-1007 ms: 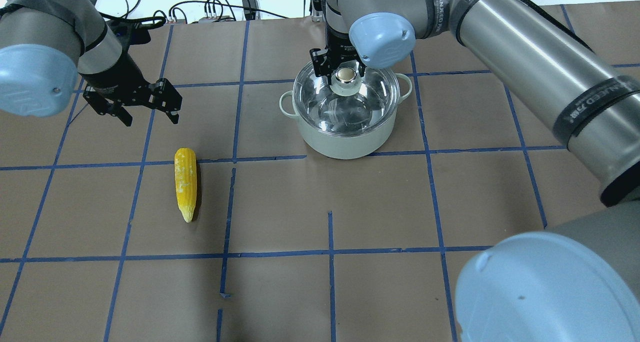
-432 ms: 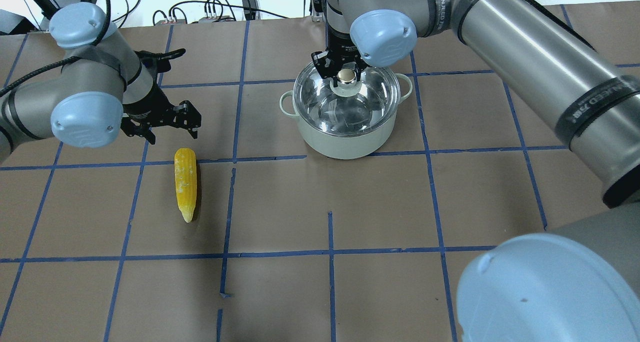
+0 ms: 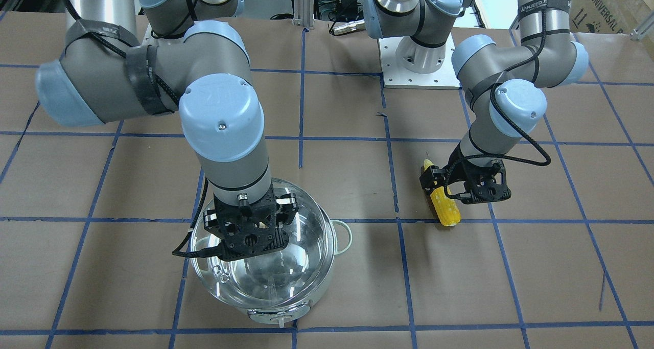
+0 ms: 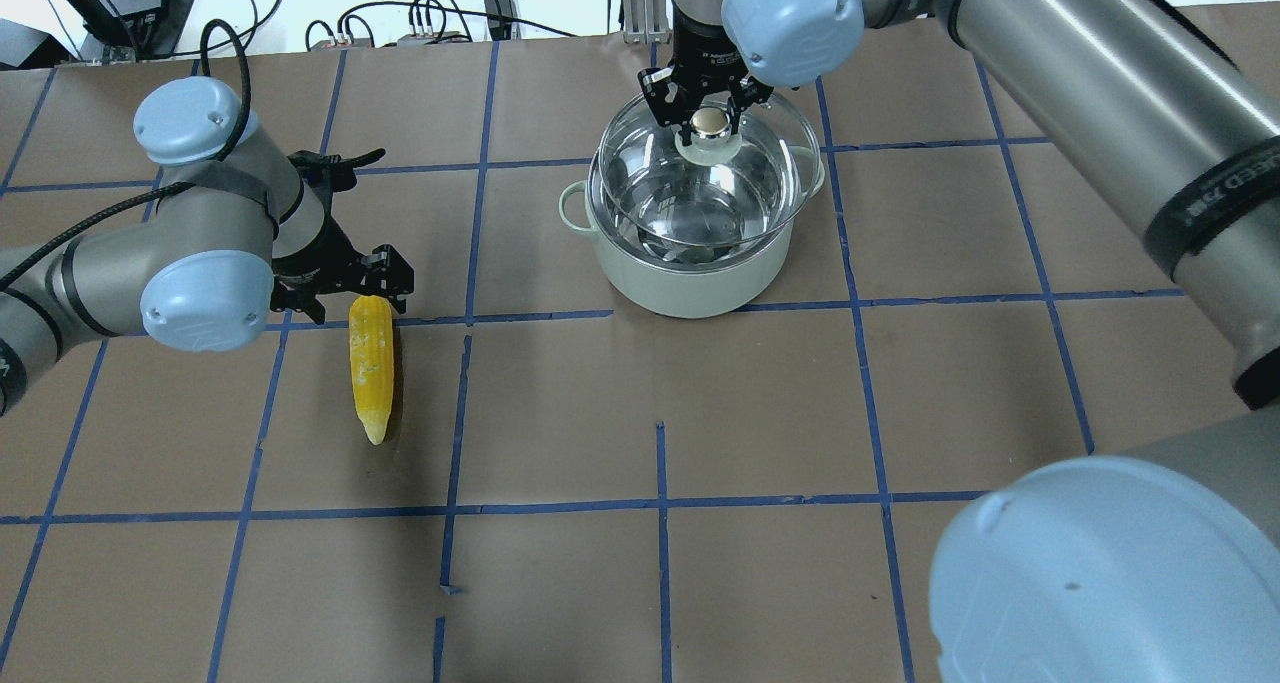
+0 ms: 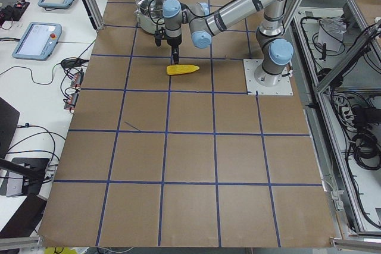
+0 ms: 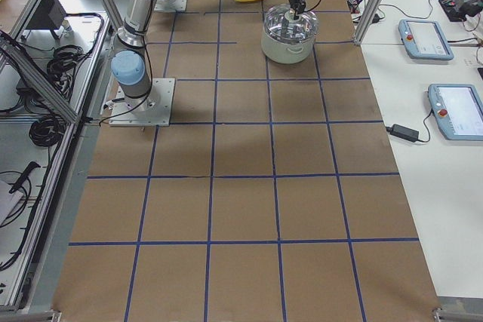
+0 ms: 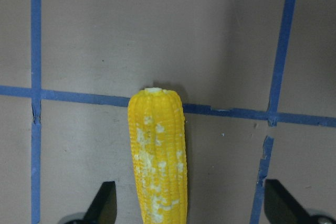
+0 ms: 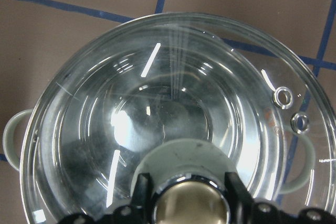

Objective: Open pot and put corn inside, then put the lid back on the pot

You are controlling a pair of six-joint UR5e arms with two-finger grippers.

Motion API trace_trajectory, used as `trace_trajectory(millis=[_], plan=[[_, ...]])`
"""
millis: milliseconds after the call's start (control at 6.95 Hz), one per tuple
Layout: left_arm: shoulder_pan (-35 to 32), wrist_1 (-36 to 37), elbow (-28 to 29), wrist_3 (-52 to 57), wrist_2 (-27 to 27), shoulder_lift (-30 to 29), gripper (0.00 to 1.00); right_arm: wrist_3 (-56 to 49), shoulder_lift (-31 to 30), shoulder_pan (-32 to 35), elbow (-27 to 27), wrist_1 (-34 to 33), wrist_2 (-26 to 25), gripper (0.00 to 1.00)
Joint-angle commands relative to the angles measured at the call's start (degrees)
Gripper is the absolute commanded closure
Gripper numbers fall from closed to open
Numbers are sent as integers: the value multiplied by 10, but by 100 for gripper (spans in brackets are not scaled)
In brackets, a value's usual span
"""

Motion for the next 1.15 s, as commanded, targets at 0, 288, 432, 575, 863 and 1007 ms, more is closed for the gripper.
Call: trace_trajectory(millis=[0, 288, 432, 575, 863, 1007], plan=[[1, 50, -39, 8, 1, -3, 0, -9, -5, -16, -99, 110, -6, 71], [2, 101, -75, 19, 1, -7, 0, -42, -43, -49, -106, 186, -3, 71], [9, 123, -85, 37, 1, -8, 0, -72, -69, -72, -105, 232, 1, 72], [35, 124, -86, 56, -2, -9, 0, -93, -85, -92, -94, 245, 2, 72], [41, 126, -89, 60, -1, -11, 0, -107, -117, -101, -48, 239, 20, 73], [41, 126, -88, 54, -1, -14, 0, -107, -143, -101, -14, 228, 25, 73]])
